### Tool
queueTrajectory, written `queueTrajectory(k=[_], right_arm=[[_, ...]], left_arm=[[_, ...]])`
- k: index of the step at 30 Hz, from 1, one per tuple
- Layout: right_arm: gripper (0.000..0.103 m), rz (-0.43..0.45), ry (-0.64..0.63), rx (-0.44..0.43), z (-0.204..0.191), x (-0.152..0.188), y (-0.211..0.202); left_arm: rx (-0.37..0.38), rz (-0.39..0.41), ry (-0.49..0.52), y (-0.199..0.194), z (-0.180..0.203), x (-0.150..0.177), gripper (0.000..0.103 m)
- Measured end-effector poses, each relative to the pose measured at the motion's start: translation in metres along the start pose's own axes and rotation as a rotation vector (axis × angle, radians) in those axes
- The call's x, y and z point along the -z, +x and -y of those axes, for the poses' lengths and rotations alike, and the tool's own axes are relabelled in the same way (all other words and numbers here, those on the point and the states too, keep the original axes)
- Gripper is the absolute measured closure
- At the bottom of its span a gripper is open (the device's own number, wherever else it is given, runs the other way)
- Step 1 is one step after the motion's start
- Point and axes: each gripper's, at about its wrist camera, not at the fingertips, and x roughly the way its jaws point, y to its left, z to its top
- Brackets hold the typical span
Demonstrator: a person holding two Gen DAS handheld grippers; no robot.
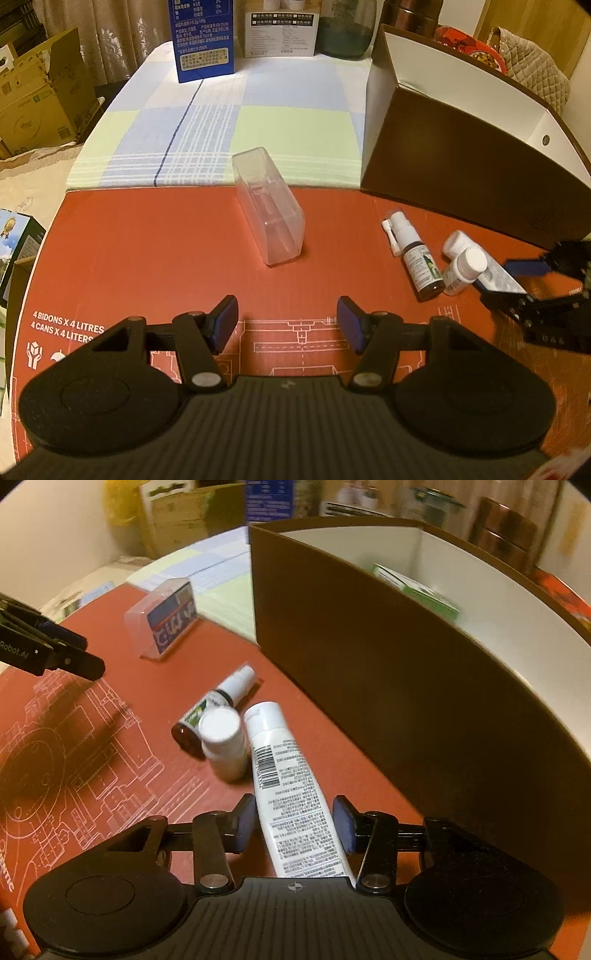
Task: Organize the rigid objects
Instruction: 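Grasp the white tube by its body with the right tool, then grasp the clear plastic case with the left tool while the right tool holds the tube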
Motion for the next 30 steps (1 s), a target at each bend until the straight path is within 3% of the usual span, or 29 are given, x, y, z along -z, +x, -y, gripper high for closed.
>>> queueTrajectory(k=[3,6,16,18,22,30], right_arm=[[0.061,-0.015,0.096,0.069,-0.010,0.012,-0.010],[0.061,-0.027,0.169,0.057,-0.017,0.021,-0.019],[0.060,0.005,0.180,0.047,-0.018,0.010,-0.009],[0.066,0.011,0.194,0.058,-0.020,0.009,-0.008],[0.066,0.007,0.229,0.105,-0.022,0.010,-0.009],[0.066,-0.019,0.416,0.225,0.004,0.023,-0.018]], left_arm=[[0.006,-0.007,0.008,0.001,0.001,0.002,0.047],[0.012,-0.011,0.020,0.002,0.001,0.003,0.047],[0.031,0.010,0.039,-0.001,0.004,0.001,0.047],[0.031,0.019,0.037,-0.002,0.002,0.000,0.047],[0.018,0.042,0.026,-0.002,-0.003,-0.007,0.047],[-0.011,0.092,-0.016,0.009,-0.007,-0.037,0.047]])
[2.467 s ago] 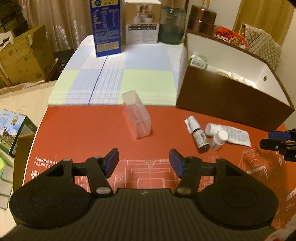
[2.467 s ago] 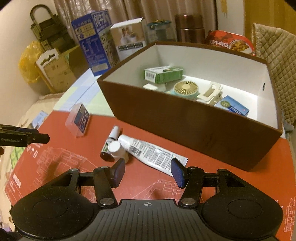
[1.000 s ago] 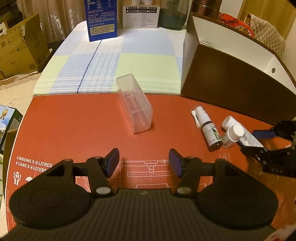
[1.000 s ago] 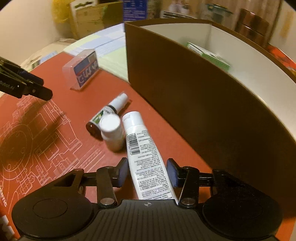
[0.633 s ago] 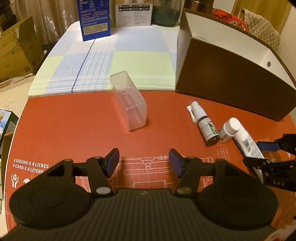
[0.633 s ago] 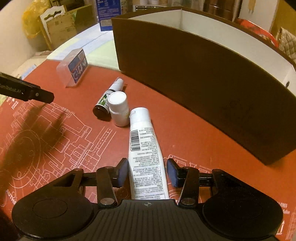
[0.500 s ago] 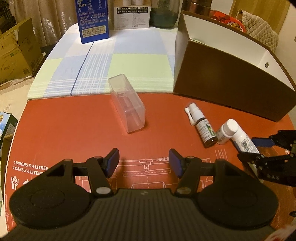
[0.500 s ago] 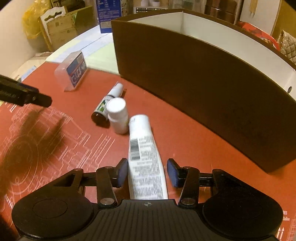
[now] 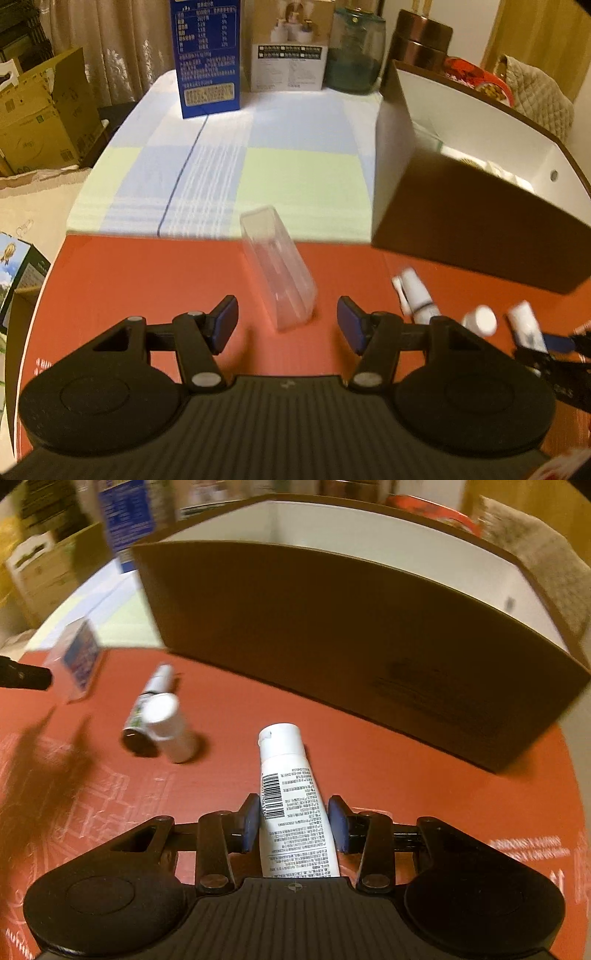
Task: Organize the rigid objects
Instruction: 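Grasp the clear plastic case with the left tool while the right tool holds the tube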
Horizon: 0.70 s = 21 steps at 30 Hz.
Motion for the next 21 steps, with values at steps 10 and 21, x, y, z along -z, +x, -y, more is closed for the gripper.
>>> queueTrajectory(k=[10,21], right_arm=[[0.066,-0.005,0.129,0.076,0.033,0.006,-0.009],[0.066,0.000,0.118,0.046,0.036,0.016,-0.016]], left_arm=[[-0.036,-0.015,0.040,0.029,0.002,-0.019,0.063],[-0.046,-0.040,0.164,0.002,0.006,0.014,0.078]])
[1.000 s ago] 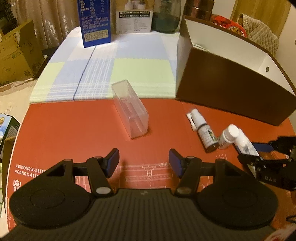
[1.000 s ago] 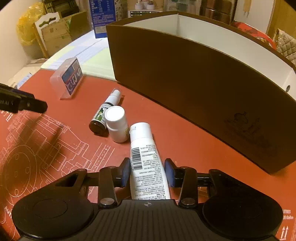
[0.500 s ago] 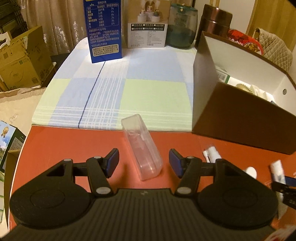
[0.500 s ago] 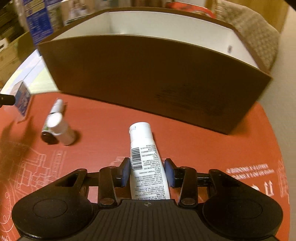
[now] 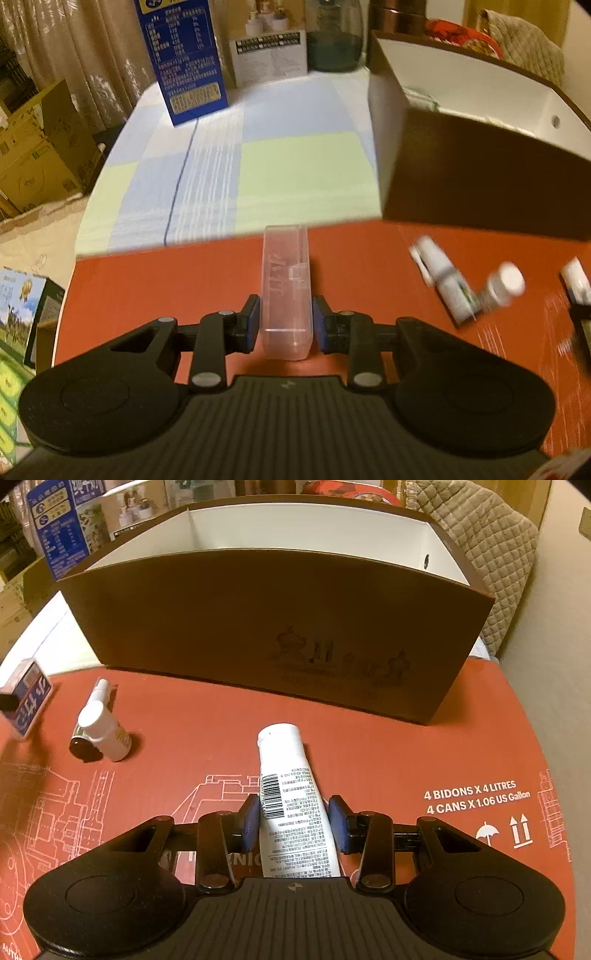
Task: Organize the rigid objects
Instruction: 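Grasp the clear plastic case with the left tool while the right tool holds the tube, then carry the clear case and white tube with both tools over the brown box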
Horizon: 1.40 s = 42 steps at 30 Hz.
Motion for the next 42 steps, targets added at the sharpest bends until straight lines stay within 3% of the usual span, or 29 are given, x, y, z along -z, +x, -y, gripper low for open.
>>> queueTrajectory(k=[6,9,13,17,20,29,42], right_arm=[[0.066,0.001,-0.022,-0.006,0.001,0.005,-0.004],[0.066,-0.003,-0.018,-0.010,0.000,0.004,-0.003],[0.065,0.000,0.011,-0.024,0.005,0.000,-0.002],[0.064,0.006,0.008,-0.020,0.007,-0.002,-0.001],[0.064,0.010,0.008,-0.013,0.006,-0.003,-0.001],[0.069,0.019,-0.031,0.009,-0.003,-0.001,0.002],[0.071,0.029,-0.061,-0.025,-0.002,-0.001,-0.006]], left_arm=[[0.071,-0.068,0.004,-0.017,0.004,0.020,0.076],[0.072,-0.056,0.012,-0.017,0.007,0.016,0.067],[0.070,-0.051,0.020,-0.009,0.011,0.005,0.063],[0.045,-0.054,0.039,0.001,0.016,-0.002,0.065],[0.040,-0.063,0.043,0.007,0.019,-0.002,0.076],[0.017,-0.038,0.078,0.005,0.027,0.005,0.077],[0.049,-0.008,0.089,-0.011,0.035,0.004,0.077]])
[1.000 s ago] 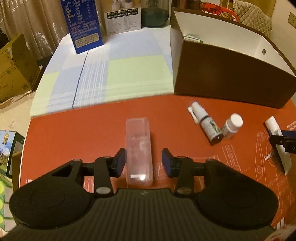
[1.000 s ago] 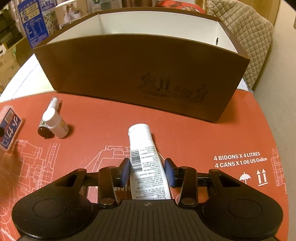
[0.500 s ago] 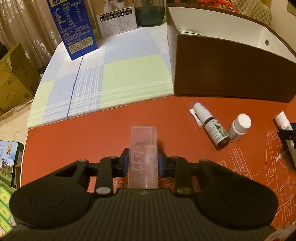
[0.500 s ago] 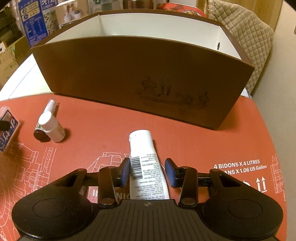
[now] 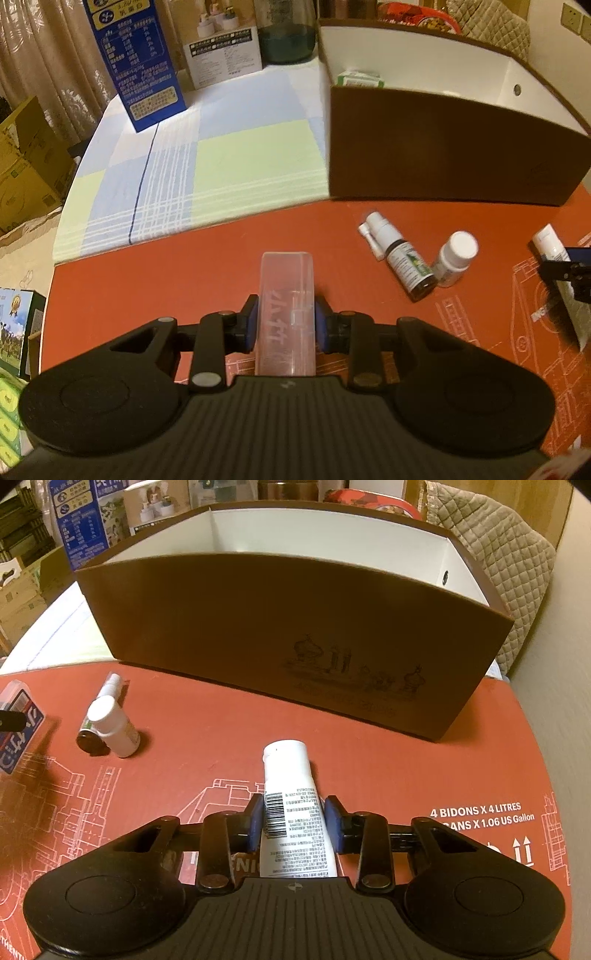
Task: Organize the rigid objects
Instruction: 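Carry the clear case and white tube with both tools over the brown box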
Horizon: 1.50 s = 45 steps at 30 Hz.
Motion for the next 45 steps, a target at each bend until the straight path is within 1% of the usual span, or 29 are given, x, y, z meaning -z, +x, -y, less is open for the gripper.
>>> queueTrajectory(k=[11,20,26,34,41,45], right_arm=[[0.072,0.061,0.024,-0.054,0.003,-0.007,-0.031],[0.072,0.114,0.025,-0.097,0.004,-0.021,-0.059],[0.072,0.171,0.039,-0.117,0.007,-0.045,-0.078],[0.071,0.229,0.093,-0.138,0.024,-0.089,-0.088],[0.072,0.272,0.135,-0.133,0.041,-0.125,-0.087],[0.072,0.282,0.167,-0.120,0.055,-0.145,-0.079]], left_arm=[[0.047,0.065,0.017,-0.036,0.013,-0.014,0.077],[0.096,0.138,0.036,-0.068,0.027,-0.037,0.077],[0.138,0.205,0.068,-0.081,0.041,-0.065,0.077],[0.182,0.269,0.107,-0.079,0.070,-0.108,0.077],[0.220,0.295,0.133,-0.068,0.094,-0.150,0.077],[0.233,0.285,0.147,-0.053,0.106,-0.172,0.077]])
